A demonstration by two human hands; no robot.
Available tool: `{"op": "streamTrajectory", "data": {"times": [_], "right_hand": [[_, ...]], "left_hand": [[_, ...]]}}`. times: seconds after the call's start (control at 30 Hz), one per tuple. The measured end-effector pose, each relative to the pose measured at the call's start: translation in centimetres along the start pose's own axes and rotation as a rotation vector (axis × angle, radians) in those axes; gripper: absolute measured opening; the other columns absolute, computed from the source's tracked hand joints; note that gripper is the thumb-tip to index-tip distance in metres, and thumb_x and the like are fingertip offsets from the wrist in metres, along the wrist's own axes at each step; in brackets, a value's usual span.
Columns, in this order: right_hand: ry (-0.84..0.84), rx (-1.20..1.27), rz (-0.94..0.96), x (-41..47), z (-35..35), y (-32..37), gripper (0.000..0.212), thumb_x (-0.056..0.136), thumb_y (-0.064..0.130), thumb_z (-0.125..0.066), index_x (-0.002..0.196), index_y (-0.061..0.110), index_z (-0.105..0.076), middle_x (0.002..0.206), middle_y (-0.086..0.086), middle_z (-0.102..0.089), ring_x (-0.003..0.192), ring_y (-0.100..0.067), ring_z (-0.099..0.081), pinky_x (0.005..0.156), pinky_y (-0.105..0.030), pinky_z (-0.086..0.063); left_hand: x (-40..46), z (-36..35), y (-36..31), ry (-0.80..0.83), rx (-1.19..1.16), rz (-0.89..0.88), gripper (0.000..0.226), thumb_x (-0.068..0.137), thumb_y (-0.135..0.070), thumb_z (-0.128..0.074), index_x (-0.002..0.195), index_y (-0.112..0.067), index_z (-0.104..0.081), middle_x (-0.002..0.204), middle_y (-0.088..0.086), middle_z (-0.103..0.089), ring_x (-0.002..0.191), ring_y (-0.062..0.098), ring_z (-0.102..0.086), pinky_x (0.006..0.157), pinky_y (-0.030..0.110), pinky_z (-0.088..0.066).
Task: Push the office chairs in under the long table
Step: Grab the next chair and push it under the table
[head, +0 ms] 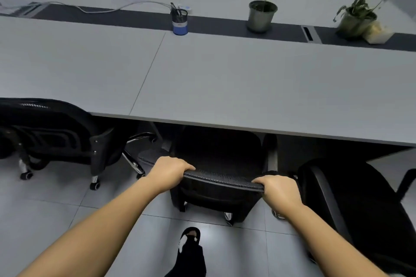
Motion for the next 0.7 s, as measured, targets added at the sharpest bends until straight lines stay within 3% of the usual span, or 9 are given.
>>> {"op": "streamTrajectory", "data": {"times": [0.17, 0.3, 0.5, 0.7], "right_hand": [[-0.002, -0.010, -0.015, 4.7, 2.0, -1.5, 0.045, 0.081, 0.012, -0.047, 0.113, 0.042, -0.059, 0.114, 0.015, -0.067, 0.102, -0.012, -0.061, 0.065, -0.024, -0.036], [0.006, 0.001, -0.020, 8.9, 3.0, -1.5, 0.044, 0.082, 0.014, -0.046, 0.111, 0.042, -0.060, 0.111, 0.014, -0.068, 0.100, -0.014, -0.061, 0.071, -0.027, -0.043], [0.024, 0.006, 0.033, 13.1, 3.6, -1.1, 0.040, 0.081, 0.016, -0.048, 0.108, 0.042, -0.061, 0.104, 0.011, -0.070, 0.095, -0.016, -0.061, 0.070, -0.029, -0.045], [0.012, 0.005, 0.063, 13.8, 3.4, 1.0, 0.038, 0.081, 0.017, -0.048, 0.109, 0.041, -0.061, 0.107, 0.011, -0.069, 0.097, -0.018, -0.060, 0.068, -0.029, -0.041]], "left_hand": [[4.5, 1.0, 1.3, -0.003, -0.004, 0.017, 0.049, 0.088, -0.007, -0.042, 0.125, -0.035, -0.053, 0.130, -0.008, -0.060, 0.117, 0.016, -0.056, 0.087, 0.034, -0.049], [7.6, 2.3, 3.2, -0.013, 0.002, 0.044, 0.048, 0.088, -0.007, -0.042, 0.124, -0.037, -0.054, 0.126, -0.009, -0.063, 0.111, 0.018, -0.059, 0.077, 0.029, -0.044], [9.0, 3.7, 5.1, -0.009, 0.041, 0.046, 0.042, 0.083, -0.007, -0.044, 0.112, -0.034, -0.060, 0.105, -0.004, -0.070, 0.093, 0.020, -0.062, 0.062, 0.027, -0.034], [8.1, 4.4, 7.1, -0.011, 0.023, 0.069, 0.048, 0.087, -0.011, -0.042, 0.126, -0.037, -0.052, 0.124, -0.008, -0.064, 0.103, 0.018, -0.062, 0.071, 0.026, -0.038]]}}
Point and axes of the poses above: each hand's wrist, its own x-axis towards the middle knuckle, its own z-axis out of the back of the hand, y = z × x, the point moved 3 cm from there along x, towards the middle knuckle
